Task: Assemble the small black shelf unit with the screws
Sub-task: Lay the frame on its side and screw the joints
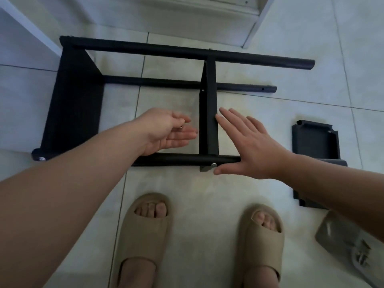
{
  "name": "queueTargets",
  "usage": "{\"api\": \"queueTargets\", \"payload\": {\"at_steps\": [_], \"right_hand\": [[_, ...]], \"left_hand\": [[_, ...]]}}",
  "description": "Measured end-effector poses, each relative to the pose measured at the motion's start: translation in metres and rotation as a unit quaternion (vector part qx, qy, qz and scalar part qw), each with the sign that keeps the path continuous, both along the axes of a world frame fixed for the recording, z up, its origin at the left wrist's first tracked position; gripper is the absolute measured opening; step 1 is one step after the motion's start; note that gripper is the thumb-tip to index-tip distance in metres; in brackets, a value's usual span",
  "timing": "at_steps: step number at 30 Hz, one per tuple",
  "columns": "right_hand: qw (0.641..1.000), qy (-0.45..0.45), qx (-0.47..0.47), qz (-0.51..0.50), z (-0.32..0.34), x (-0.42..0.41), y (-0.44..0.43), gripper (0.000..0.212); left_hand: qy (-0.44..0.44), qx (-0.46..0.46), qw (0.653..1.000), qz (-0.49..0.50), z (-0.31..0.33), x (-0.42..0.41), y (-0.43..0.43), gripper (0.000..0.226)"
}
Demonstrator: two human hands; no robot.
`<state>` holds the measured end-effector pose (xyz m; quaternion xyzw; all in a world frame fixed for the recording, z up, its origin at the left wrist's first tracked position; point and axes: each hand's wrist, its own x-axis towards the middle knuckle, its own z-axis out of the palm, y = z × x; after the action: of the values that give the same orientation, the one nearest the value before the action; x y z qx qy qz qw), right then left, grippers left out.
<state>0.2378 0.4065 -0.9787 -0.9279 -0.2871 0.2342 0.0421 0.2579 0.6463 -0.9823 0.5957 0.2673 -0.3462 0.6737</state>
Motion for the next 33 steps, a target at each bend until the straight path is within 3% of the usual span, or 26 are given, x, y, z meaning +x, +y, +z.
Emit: {"api": "queueTargets", "payload": {"at_steps": [4, 11, 16, 21, 26, 33], "right_hand": [[0.999, -0.013, 0.025, -0.021, -0.002, -0.001, 0.002, 0.123], [0.999, -0.035, 0.016, -0.016, -0.006, -0.001, 0.006, 0.120], [0.999, -0.038, 0.018, -0.002, -0.010, 0.000, 0.005, 0.117], [0.999, -0.038, 0.021, 0.014, -0.012, 0.001, 0.005, 0.115], [0.999, -0.030, 0.023, 0.008, -0.011, 0.002, 0.005, 0.114], [0.999, -0.028, 0.019, 0.011, -0.011, 0.003, 0.005, 0.114]], "left_hand": [[0.010, 0.034, 0.999, -0.034, -0.017, 0.006, -0.008, 0.020], [0.045, -0.017, 0.995, -0.088, -0.025, 0.016, -0.013, 0.036], [0.048, -0.034, 0.983, -0.176, -0.029, 0.013, -0.018, 0.029], [0.011, -0.020, 0.962, -0.272, -0.034, 0.010, -0.022, 0.022], [-0.018, -0.003, 0.954, -0.298, -0.037, 0.010, -0.025, 0.015], [-0.058, 0.024, 0.948, -0.312, -0.039, 0.008, -0.028, 0.029]]}}
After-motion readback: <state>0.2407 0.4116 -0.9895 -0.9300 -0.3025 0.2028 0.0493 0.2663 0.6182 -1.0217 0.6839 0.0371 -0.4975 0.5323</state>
